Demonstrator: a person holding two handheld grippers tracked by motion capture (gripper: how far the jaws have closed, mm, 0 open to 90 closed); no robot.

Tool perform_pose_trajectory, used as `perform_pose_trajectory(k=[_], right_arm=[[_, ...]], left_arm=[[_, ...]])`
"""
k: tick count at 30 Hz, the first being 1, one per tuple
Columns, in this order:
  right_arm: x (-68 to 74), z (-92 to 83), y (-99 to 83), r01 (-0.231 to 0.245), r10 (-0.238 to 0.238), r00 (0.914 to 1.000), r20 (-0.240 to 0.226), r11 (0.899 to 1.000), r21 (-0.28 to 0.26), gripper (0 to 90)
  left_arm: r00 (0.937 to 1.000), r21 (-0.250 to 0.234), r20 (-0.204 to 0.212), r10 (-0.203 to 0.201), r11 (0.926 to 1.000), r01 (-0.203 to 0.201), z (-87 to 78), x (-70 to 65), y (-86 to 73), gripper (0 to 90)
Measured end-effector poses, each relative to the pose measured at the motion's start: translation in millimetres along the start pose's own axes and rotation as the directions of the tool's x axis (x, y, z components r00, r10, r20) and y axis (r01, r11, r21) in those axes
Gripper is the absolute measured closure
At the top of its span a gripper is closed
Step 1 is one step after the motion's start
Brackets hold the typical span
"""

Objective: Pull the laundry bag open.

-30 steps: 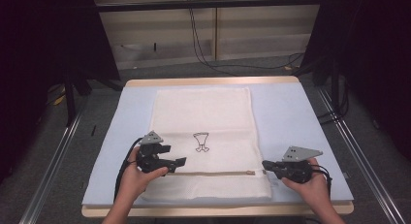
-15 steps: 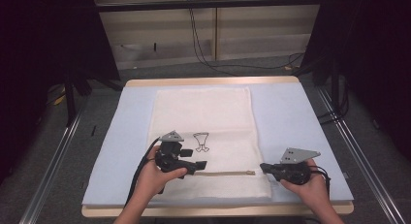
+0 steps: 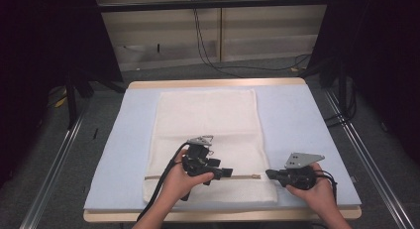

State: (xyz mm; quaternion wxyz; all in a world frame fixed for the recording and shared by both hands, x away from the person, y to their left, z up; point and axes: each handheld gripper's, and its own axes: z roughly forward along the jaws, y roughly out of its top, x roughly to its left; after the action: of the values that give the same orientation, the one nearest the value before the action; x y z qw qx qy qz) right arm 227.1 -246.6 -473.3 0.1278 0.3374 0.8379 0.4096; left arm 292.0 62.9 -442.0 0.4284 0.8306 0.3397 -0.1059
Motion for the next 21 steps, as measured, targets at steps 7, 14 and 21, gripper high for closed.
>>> perform_pose_trajectory(k=[7,14,21], right_arm=[[0.4,-1.1,1.6,-0.007,0.007,1.0,-0.002,1.0,-0.012,90.0],[1.1,-0.5,1.8,0.003,-0.003,1.0,-0.008,1.0,-0.014,90.0],[1.6,0.8,2.0,0.008,-0.008,1.0,-0.005,1.0,-0.004,90.0]], left_arm=[[0.9999,0.025,-0.002,-0.014,0.9996,0.014,20.9,-7.0,3.2,36.9],[0.9991,0.033,-0.017,-0.038,0.9987,0.039,34.4,-8.9,4.5,39.8],[0.9984,0.054,-0.018,-0.053,0.9971,0.054,47.1,-11.4,5.8,44.3]])
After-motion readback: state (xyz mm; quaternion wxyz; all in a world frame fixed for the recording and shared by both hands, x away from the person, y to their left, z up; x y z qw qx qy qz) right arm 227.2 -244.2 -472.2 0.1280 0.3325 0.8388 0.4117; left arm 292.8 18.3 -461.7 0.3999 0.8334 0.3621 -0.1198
